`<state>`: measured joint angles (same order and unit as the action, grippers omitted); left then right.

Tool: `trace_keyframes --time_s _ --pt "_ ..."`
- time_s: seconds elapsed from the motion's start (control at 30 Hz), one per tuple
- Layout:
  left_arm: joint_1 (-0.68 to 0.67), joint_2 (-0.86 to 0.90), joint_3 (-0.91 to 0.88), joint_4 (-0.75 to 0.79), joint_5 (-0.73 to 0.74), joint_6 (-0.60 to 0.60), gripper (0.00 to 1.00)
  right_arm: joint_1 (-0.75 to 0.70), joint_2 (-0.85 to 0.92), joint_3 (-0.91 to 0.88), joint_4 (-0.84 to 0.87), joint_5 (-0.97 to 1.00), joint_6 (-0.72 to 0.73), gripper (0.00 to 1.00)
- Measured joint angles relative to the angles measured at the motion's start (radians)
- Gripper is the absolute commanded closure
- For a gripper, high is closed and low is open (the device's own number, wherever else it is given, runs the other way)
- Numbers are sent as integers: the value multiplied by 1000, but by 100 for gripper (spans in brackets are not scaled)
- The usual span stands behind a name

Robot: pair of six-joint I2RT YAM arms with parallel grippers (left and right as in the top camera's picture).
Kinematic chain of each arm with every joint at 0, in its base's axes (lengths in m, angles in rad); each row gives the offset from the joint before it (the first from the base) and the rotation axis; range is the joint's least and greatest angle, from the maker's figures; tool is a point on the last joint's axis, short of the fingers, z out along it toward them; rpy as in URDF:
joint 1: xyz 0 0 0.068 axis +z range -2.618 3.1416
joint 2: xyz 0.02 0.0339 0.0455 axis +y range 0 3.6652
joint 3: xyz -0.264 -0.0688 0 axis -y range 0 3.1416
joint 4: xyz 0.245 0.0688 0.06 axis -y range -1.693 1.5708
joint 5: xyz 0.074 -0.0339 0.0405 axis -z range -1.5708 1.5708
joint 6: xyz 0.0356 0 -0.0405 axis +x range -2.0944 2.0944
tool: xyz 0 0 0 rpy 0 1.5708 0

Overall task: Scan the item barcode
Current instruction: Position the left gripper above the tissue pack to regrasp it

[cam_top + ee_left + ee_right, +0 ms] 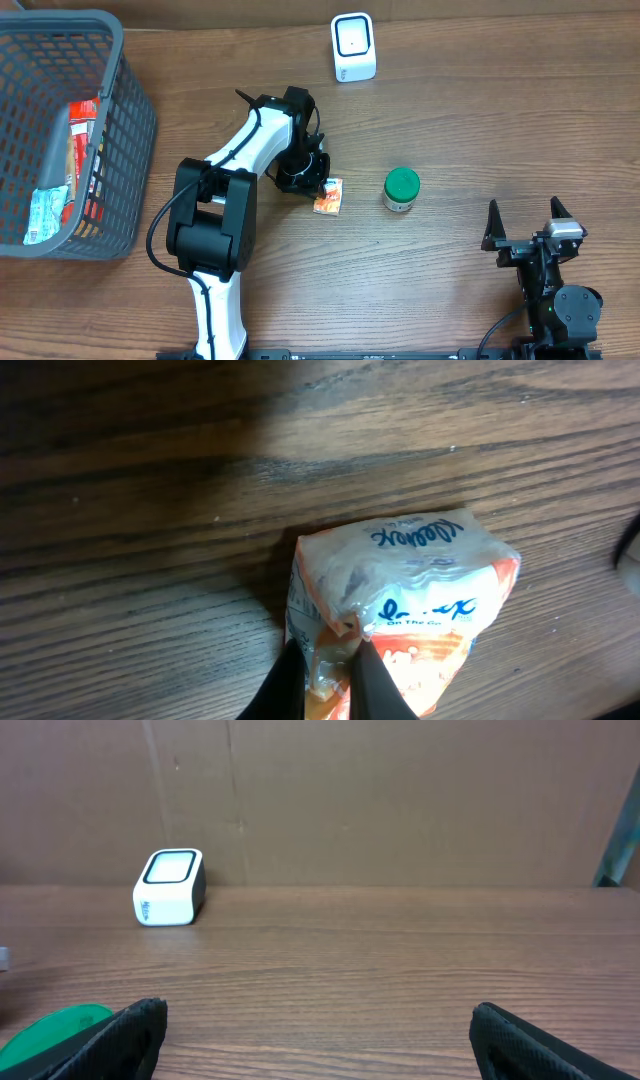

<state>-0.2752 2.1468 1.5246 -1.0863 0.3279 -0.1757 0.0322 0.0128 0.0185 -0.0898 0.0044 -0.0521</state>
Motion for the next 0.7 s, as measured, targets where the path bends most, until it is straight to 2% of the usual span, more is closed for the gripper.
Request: trace_keyframes --time_s 0.23,0.33,0.53,0.7 --pt "2 -4 2 -7 2 -2 96 0 0 0 0 0 0 0" --pt "2 -30 2 -8 -58 -32 96 0 0 0 0 0 0 0" --pt "-30 -222 3 -54 -333 -151 96 0 0 0 0 0 0 0" --pt "-120 -377 17 -143 -540 -242 96 0 0 0 0 0 0 0"
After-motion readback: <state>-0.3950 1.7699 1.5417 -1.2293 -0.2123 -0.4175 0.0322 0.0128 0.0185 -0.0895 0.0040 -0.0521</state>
